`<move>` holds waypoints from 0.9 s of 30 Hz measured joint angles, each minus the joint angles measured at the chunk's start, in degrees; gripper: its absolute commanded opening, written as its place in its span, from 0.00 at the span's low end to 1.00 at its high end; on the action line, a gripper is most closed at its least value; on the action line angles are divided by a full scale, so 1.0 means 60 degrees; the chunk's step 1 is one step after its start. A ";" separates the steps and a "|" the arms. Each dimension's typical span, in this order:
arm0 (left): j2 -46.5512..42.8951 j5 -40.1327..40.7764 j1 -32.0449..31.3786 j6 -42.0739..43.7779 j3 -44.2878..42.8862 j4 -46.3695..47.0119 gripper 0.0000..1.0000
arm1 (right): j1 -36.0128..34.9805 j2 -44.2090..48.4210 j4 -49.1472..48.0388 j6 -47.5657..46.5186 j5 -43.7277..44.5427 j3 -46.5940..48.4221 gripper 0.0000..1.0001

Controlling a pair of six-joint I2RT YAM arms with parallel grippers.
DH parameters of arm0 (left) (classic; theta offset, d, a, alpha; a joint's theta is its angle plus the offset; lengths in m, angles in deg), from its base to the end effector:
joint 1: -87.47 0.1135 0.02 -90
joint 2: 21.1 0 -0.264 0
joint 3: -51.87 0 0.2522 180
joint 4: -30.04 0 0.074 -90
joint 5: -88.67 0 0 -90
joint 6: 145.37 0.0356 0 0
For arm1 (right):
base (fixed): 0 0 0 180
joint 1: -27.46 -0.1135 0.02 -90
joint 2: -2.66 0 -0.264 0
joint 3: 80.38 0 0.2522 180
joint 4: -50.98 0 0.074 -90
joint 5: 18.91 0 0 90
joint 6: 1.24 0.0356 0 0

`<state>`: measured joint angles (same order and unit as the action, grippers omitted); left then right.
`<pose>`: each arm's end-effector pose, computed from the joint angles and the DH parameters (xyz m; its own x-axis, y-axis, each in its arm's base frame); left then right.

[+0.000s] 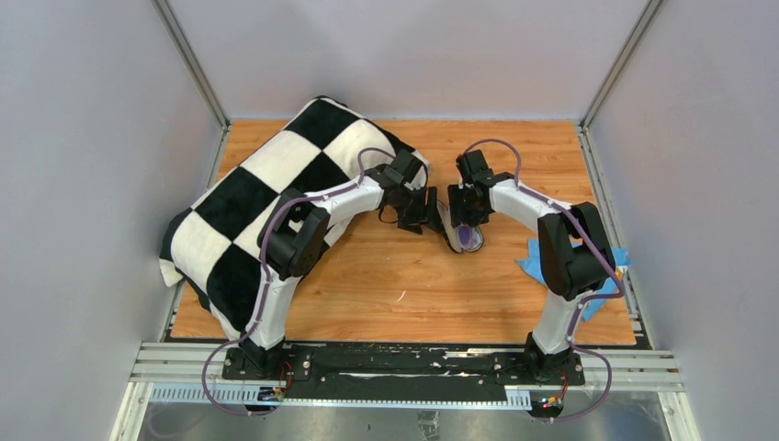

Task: Organize the sunglasses
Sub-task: Place the sunglasses in the sunglasses case.

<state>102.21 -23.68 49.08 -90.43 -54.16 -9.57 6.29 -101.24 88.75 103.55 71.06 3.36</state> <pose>0.3554 -0.2989 0.1697 -0.9609 0.0835 -0.2642 0.2263 0.7866 -0.5745 0.3528 0.1367 0.1900 -0.8563 -0.0579 -0.5133 -0.1477 0.9796 0.1360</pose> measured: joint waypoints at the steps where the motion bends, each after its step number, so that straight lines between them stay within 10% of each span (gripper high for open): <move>1: 0.0000 0.0000 0.0000 0.0000 -0.0018 -0.0004 0.61 | 0.0000 0.0044 0.0000 0.0000 -0.0004 -0.0029 0.53; 13: 0.0000 -0.0073 -0.0076 0.0000 -0.0069 0.0000 0.61 | 0.0022 0.1188 0.0208 0.0022 0.0328 -0.0193 0.55; 27: 0.0000 -0.0091 -0.0091 0.0000 -0.0124 -0.0015 0.61 | 0.2335 0.0965 0.0229 0.1122 -0.0732 -0.0317 0.34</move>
<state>102.21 -24.22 48.54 -90.43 -54.90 -9.66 20.30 -95.44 90.13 110.28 66.66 1.45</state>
